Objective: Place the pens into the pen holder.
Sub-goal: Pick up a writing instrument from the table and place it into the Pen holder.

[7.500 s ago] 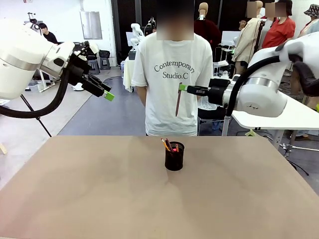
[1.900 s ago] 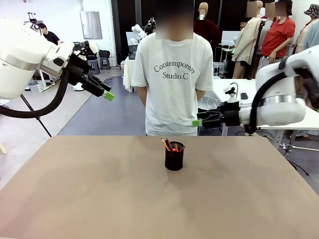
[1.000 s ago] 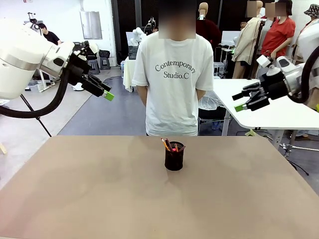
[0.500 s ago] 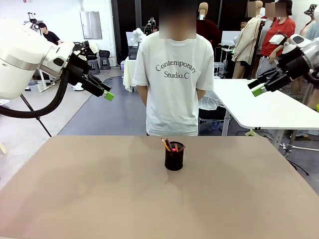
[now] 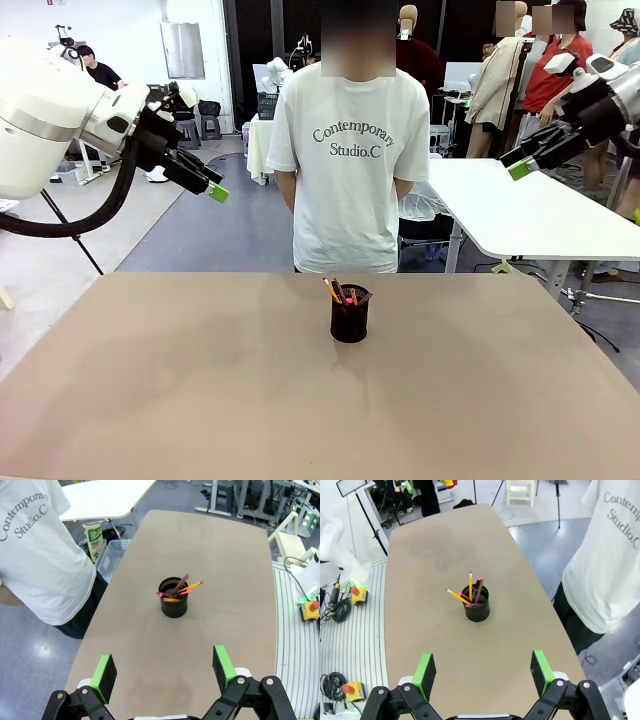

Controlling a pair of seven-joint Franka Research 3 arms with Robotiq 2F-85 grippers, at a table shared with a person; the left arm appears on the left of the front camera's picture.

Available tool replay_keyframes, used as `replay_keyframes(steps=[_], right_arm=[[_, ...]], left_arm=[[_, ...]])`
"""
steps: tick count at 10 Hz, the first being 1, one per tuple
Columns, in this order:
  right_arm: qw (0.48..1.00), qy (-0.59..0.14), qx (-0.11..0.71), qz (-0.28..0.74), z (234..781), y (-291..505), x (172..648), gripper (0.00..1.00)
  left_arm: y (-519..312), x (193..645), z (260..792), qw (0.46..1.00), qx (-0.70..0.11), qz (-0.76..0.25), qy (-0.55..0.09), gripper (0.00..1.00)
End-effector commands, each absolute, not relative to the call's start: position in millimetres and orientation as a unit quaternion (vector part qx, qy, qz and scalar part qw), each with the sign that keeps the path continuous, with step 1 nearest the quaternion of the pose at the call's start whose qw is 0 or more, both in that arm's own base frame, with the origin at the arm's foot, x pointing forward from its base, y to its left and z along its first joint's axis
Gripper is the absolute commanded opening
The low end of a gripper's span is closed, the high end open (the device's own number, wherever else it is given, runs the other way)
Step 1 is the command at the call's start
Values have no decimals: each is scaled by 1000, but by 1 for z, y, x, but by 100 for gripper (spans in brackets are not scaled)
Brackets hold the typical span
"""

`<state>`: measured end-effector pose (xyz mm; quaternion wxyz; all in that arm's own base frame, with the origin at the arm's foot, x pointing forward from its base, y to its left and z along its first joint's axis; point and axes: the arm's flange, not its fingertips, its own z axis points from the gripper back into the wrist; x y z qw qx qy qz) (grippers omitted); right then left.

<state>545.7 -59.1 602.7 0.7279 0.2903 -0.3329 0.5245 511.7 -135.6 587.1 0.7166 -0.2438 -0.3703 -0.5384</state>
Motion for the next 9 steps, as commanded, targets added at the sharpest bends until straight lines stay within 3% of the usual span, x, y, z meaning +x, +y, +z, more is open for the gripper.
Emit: replay_keyframes(steps=[1,9], right_arm=[[728,-333,290,525,604,-58,544,100],[728,-333,290,525,604,-58,544,100]], left_arm=[[-134,511,588,718,-241,-537,-371,100],[-134,511,588,718,-241,-537,-371,100]])
